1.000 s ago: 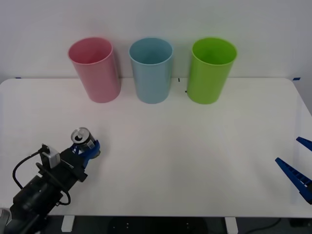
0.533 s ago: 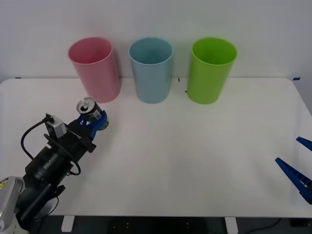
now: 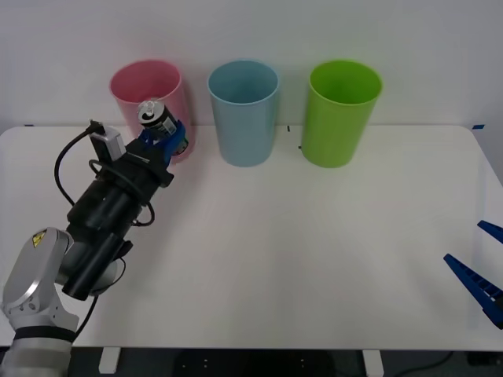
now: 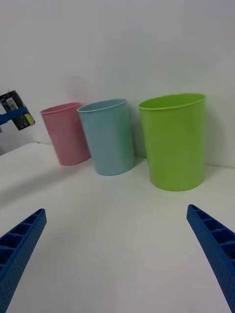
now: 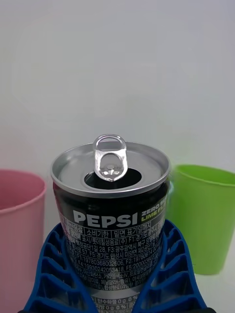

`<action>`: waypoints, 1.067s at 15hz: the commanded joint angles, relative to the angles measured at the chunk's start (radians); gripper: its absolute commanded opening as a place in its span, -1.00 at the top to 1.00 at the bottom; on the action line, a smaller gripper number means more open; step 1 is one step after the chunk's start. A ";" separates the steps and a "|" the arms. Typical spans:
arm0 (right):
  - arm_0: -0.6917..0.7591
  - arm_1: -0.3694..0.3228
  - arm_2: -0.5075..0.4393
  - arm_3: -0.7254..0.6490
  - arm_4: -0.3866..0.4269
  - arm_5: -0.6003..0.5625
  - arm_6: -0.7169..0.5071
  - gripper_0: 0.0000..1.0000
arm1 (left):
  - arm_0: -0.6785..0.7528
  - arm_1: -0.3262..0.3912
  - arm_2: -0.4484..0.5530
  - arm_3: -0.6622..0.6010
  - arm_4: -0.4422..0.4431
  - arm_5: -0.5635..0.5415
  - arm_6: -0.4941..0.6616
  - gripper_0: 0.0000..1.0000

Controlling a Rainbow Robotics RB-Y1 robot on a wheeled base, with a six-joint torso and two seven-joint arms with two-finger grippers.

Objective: Grasp the object on the table and drop it into the matching bin: aluminum can to the light blue bin, PET bottle to the pink bin.

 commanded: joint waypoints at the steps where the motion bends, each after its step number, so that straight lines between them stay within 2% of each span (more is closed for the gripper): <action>1: 0.000 0.000 0.000 0.000 0.000 0.000 0.000 -1.00 | -0.070 0.000 -0.030 0.000 -0.002 0.086 0.021 1.00; 6: 0.000 0.000 0.000 0.000 0.000 0.000 0.000 -1.00 | -0.210 0.002 -0.041 0.039 -0.083 0.157 0.173 1.00; 16: 0.000 0.000 0.000 0.000 0.000 0.000 0.000 -1.00 | -0.542 0.005 -0.072 0.382 -0.112 0.273 0.172 1.00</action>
